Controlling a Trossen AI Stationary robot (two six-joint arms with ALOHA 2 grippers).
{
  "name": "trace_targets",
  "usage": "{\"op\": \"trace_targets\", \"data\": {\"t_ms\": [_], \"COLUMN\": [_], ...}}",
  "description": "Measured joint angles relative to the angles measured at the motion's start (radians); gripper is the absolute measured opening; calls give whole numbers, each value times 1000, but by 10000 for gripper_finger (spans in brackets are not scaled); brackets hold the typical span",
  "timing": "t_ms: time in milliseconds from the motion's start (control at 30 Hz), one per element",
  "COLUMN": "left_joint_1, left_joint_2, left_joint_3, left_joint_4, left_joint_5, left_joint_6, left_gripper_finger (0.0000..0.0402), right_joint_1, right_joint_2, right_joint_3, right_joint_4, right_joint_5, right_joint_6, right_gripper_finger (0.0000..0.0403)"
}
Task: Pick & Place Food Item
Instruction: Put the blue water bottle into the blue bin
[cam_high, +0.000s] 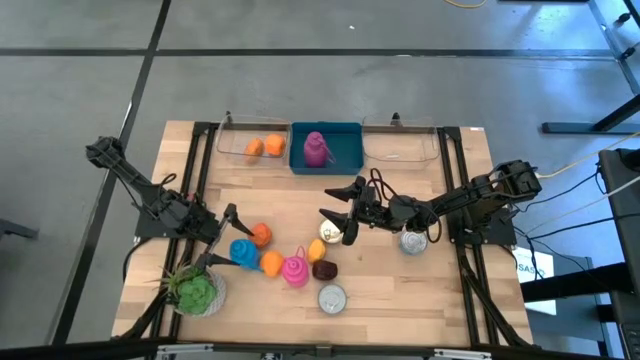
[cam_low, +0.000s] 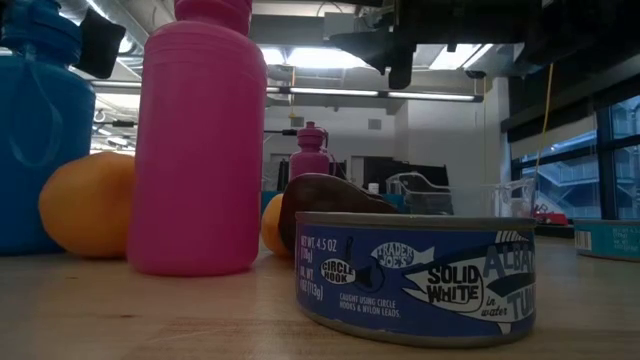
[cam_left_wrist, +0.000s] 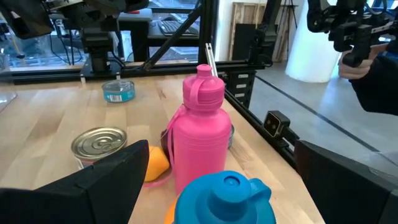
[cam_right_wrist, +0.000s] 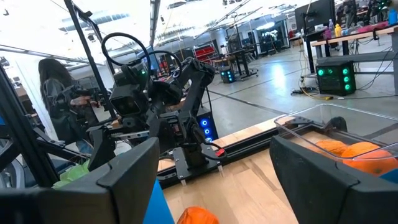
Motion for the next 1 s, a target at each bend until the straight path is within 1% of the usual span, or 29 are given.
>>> {"op": "trace_targets", "data": {"t_ms": [300,1000], "left_joint_1": [0,0], "left_joint_2": [0,0], "left_joint_3": [0,0], "left_joint_4": [0,-1], "left_joint_5": [-12,-9], "left_joint_6": [0,-11], "left_gripper_finger": [389,307], "right_joint_1": [0,0], "right_joint_2": [0,0], "right_joint_3": [0,0], "right_joint_4": [0,0], "right_joint_5": [0,0], "right_joint_6": [0,0], "right_gripper_finger": [306,306]}}
